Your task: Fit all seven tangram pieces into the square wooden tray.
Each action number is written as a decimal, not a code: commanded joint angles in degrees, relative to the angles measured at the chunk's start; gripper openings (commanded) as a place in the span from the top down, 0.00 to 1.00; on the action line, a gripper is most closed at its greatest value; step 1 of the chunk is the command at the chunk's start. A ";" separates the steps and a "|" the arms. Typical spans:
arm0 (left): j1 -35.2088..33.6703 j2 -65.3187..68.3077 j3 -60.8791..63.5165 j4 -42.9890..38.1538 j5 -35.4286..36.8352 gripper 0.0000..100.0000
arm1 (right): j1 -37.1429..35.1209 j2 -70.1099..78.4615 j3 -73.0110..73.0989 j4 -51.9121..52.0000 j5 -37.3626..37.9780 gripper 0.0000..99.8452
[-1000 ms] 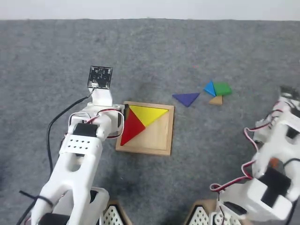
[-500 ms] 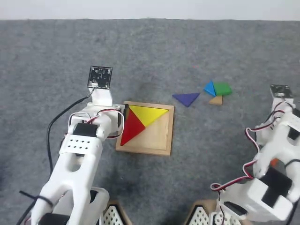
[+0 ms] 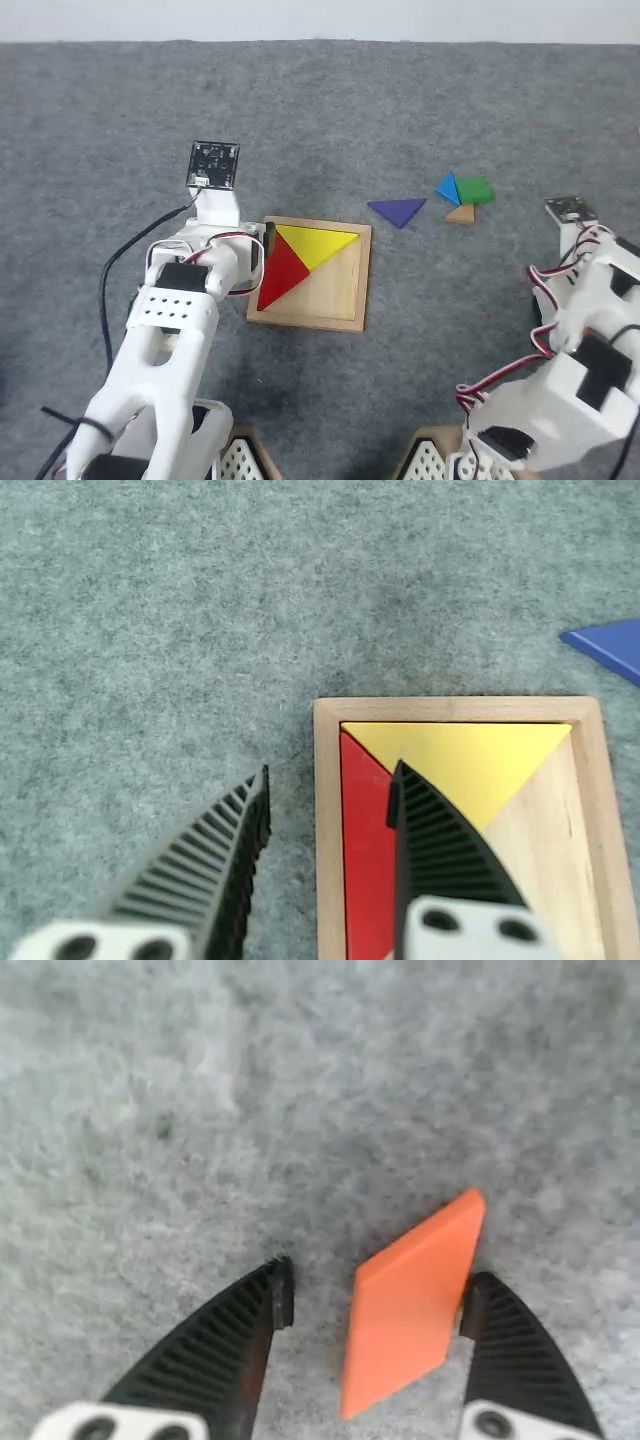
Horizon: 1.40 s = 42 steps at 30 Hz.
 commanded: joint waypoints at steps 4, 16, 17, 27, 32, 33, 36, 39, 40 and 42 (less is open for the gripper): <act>0.09 -2.11 -0.31 -1.67 -0.53 0.81 | 0.66 2.24 -0.53 -1.54 -2.90 0.85; 0.09 -2.11 -0.31 -1.67 -0.53 0.81 | 0.40 2.07 -0.62 -1.54 -3.60 0.99; 0.09 -2.11 -0.31 -1.67 -0.53 0.81 | -0.04 1.98 -0.97 -1.54 -3.60 1.00; 0.00 -2.11 -0.31 -1.76 -0.53 0.81 | -20.44 2.07 -19.78 13.67 -13.01 0.99; 0.00 -2.11 0.22 -2.99 -0.62 0.81 | -32.22 2.15 -27.87 18.59 -14.24 0.99; 0.00 -2.11 0.40 -3.52 -1.23 0.81 | -34.42 2.15 -28.75 18.95 -14.24 0.99; -0.09 -2.11 0.57 -4.22 -3.43 0.81 | -41.01 2.24 -30.15 18.42 -14.07 0.99; -0.62 -2.11 0.57 -4.31 -3.52 0.81 | -47.25 2.68 -31.03 16.31 -13.98 0.99; -1.23 -2.11 0.48 -4.40 -3.52 0.81 | -48.84 2.68 -31.12 15.60 -14.59 0.99; -2.64 -2.11 0.22 -4.48 -3.34 0.81 | -51.74 2.77 -31.21 15.08 -21.71 0.99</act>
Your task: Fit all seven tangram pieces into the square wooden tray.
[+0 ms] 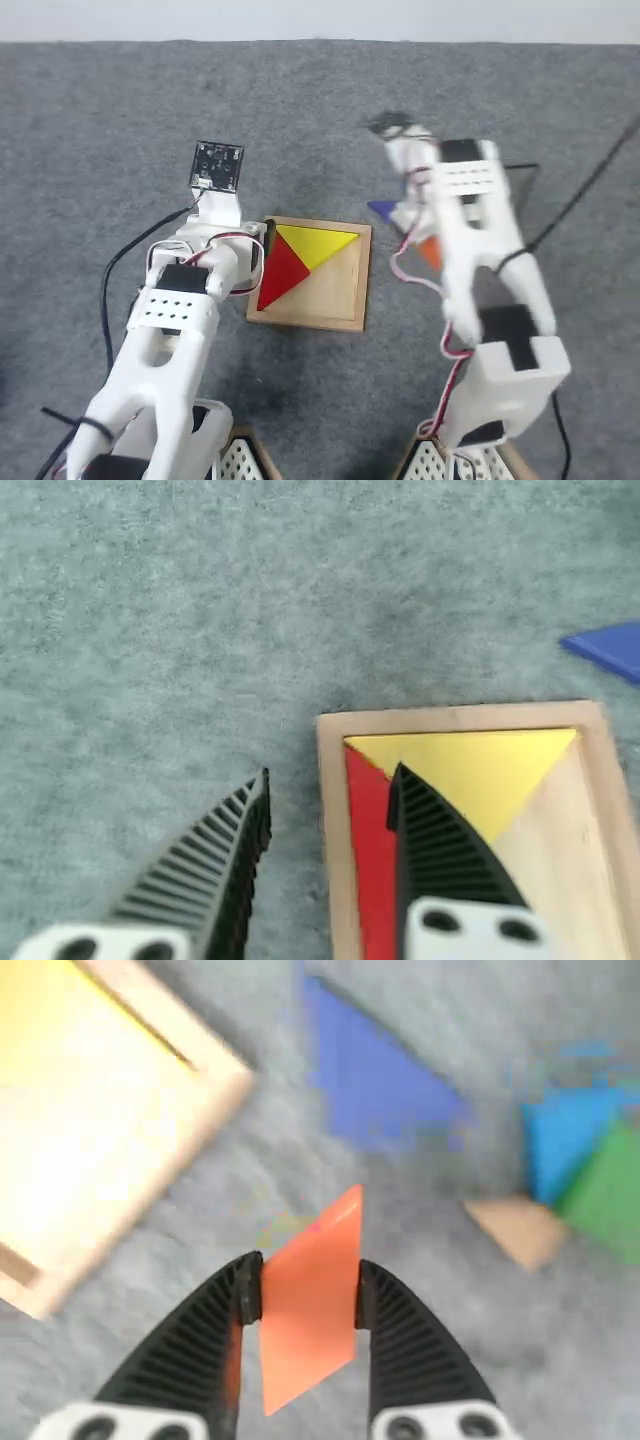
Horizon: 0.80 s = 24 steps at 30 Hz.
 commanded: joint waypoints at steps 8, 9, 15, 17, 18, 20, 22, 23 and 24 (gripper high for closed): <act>-2.64 -2.20 -0.75 -1.67 -0.53 0.81 | -12.09 2.77 -3.16 -2.42 -49.93 0.99; -2.64 -2.20 -0.75 -1.67 -0.53 0.81 | -12.88 3.65 -3.16 -2.77 -53.36 0.98; -2.64 -2.20 -0.75 -1.67 -0.53 0.81 | -14.73 8.22 -5.10 -3.47 -74.29 0.89; -2.73 -2.20 -0.75 -1.67 -0.53 0.81 | -14.73 9.36 -6.42 -3.47 -75.96 0.90; -2.81 -2.20 -0.84 -1.67 -0.53 0.81 | -14.73 9.80 -7.03 -3.30 -76.57 0.90; -2.81 -2.20 -0.84 -1.67 -0.53 0.81 | -14.73 10.33 -7.91 -3.21 -76.92 0.90; -2.81 -2.20 -0.84 -1.67 -0.53 0.81 | -14.73 11.12 -8.44 -3.21 -76.92 0.87; -2.73 -2.20 -0.84 -1.67 -0.53 0.81 | -14.73 11.56 -8.70 -3.21 -76.66 0.85; -2.73 -2.20 -0.84 -1.67 -0.53 0.81 | -14.73 12.00 -8.88 -3.12 -76.66 0.83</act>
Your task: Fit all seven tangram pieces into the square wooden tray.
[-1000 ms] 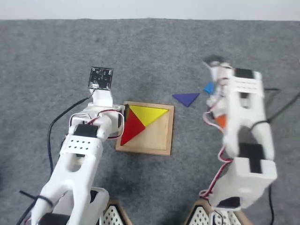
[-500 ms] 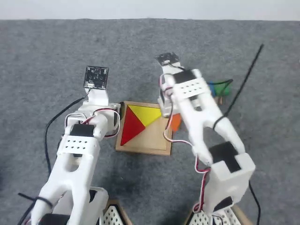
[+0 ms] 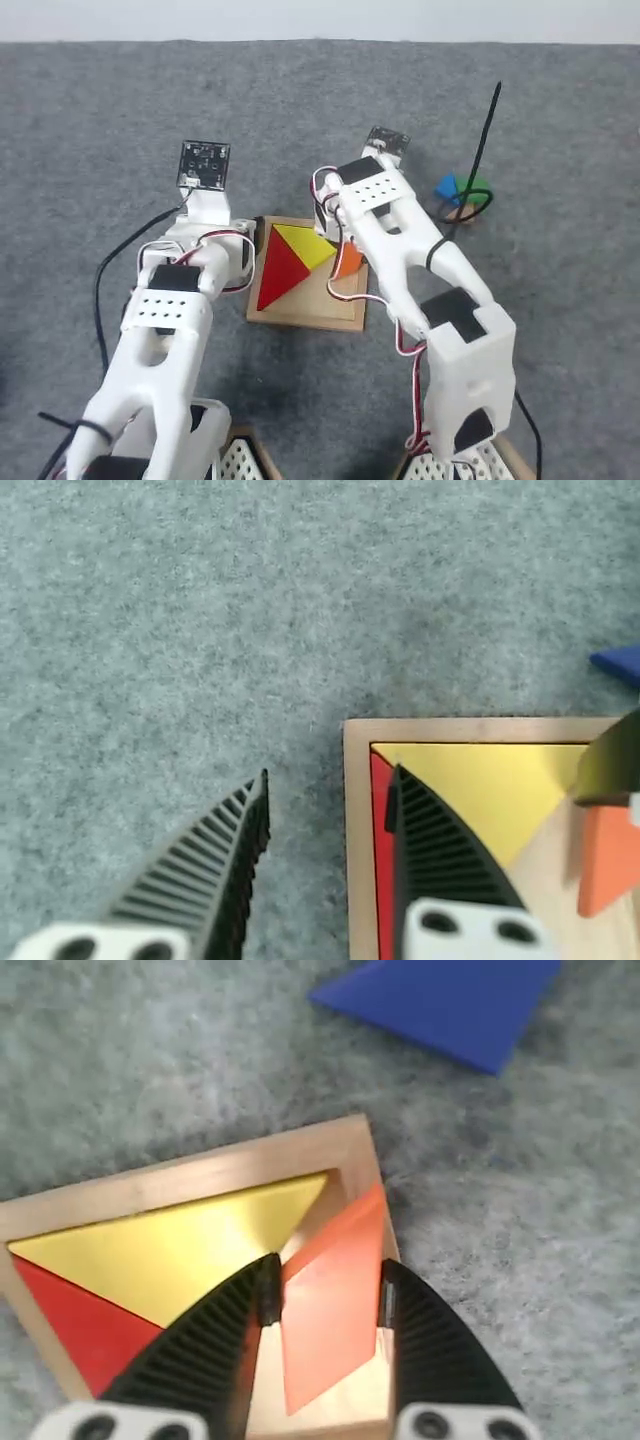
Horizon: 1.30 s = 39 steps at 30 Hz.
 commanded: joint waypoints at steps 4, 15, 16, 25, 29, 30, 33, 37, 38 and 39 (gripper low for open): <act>-0.26 -2.20 -0.84 -1.32 -0.35 0.81 | -0.40 1.27 -3.16 0.31 -0.35 0.76; -0.26 -2.20 -0.84 -1.32 -0.53 0.81 | -1.01 1.10 -6.33 4.18 12.13 0.74; -0.26 -2.20 -0.84 -1.32 -0.53 0.81 | -1.01 0.92 -7.56 5.49 12.92 0.74; -0.18 -2.20 -0.84 -1.32 -0.53 0.81 | -0.66 -0.48 -14.07 11.91 15.82 0.74; -0.18 -2.20 -0.84 -1.32 -0.53 0.81 | 3.30 -1.01 -14.51 15.34 20.40 0.74; -0.18 -2.20 -0.84 -1.32 -0.53 0.81 | 5.58 -1.71 -15.38 16.75 23.12 0.74; -0.18 -2.20 -0.84 -1.32 -0.53 0.81 | 14.20 -4.53 -16.53 20.35 36.57 0.74; -0.18 -2.20 -0.84 -1.32 -0.53 0.81 | 25.71 -6.20 -17.58 18.68 54.07 0.74; -0.18 -2.20 -0.84 -1.32 -0.53 0.81 | 27.65 -6.20 -17.58 17.98 54.77 0.74; -0.18 -2.20 -0.84 -1.32 -0.53 0.81 | 29.14 -6.20 -17.49 17.36 55.30 0.74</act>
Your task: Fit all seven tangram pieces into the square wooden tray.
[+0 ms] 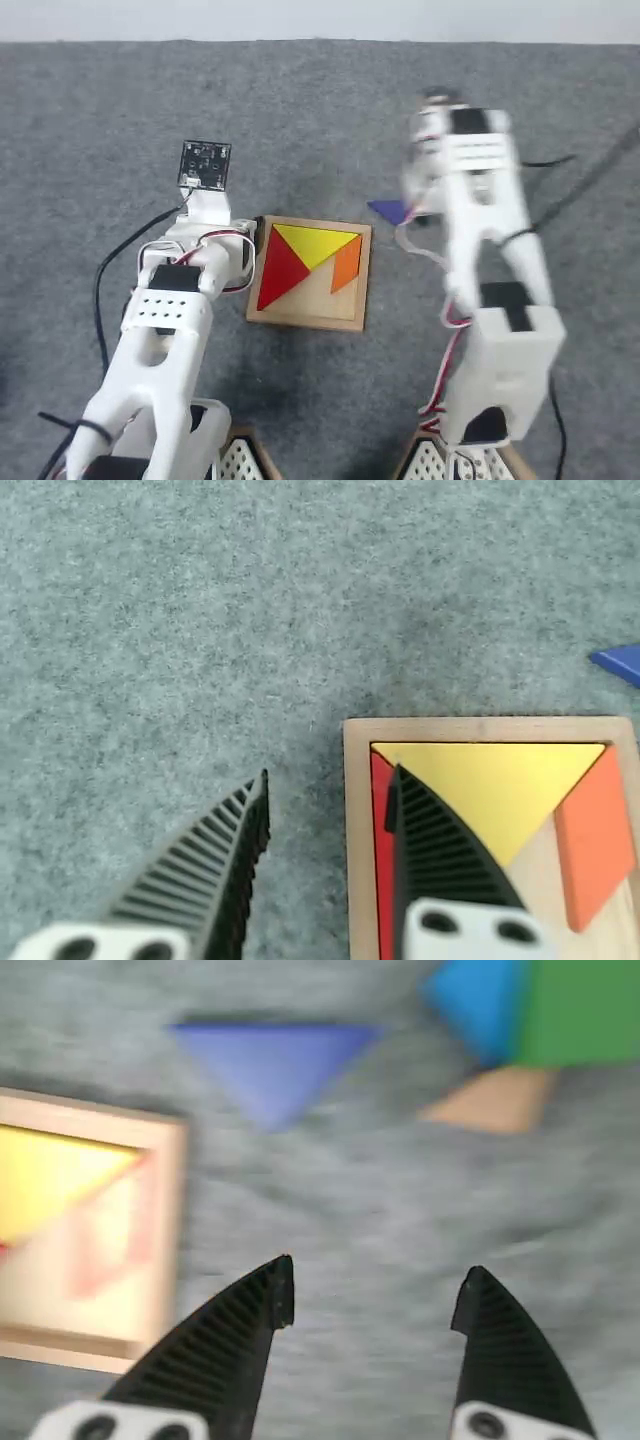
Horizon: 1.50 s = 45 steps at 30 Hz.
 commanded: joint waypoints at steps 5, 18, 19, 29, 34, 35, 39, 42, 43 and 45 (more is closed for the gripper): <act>-0.18 -2.20 -0.84 -1.32 -0.44 0.81 | 6.11 -2.07 -2.73 -5.41 10.55 0.74; -0.09 -2.20 -0.66 -1.32 -0.44 0.81 | 4.44 6.81 -2.99 -28.00 7.56 0.74; -0.09 -2.20 -0.66 -1.41 -0.44 0.81 | 4.18 7.34 -2.99 -29.14 6.77 0.74; -0.09 -2.20 -0.66 -1.41 -0.44 0.81 | 3.30 10.51 -2.99 -29.14 5.89 0.74; -0.09 -2.20 -0.66 -1.41 -0.44 0.81 | 4.26 11.12 -2.99 -27.30 6.07 0.74; -0.09 -2.20 -0.66 -1.41 -0.44 0.81 | 4.79 11.56 -2.99 -26.95 6.24 0.74; -0.09 -2.20 -0.66 -1.41 -0.44 0.81 | 7.52 14.73 -2.99 -26.59 6.33 0.74; -0.09 -2.20 -0.66 -1.41 -0.44 0.81 | 9.36 16.48 -2.99 -25.89 6.33 0.74; -0.09 -2.20 -0.66 -1.41 -0.44 0.81 | 9.89 16.75 -2.99 -25.63 6.33 0.74; -0.09 -2.20 -0.66 -1.41 -0.44 0.81 | 10.86 16.75 -2.99 -25.36 6.33 0.74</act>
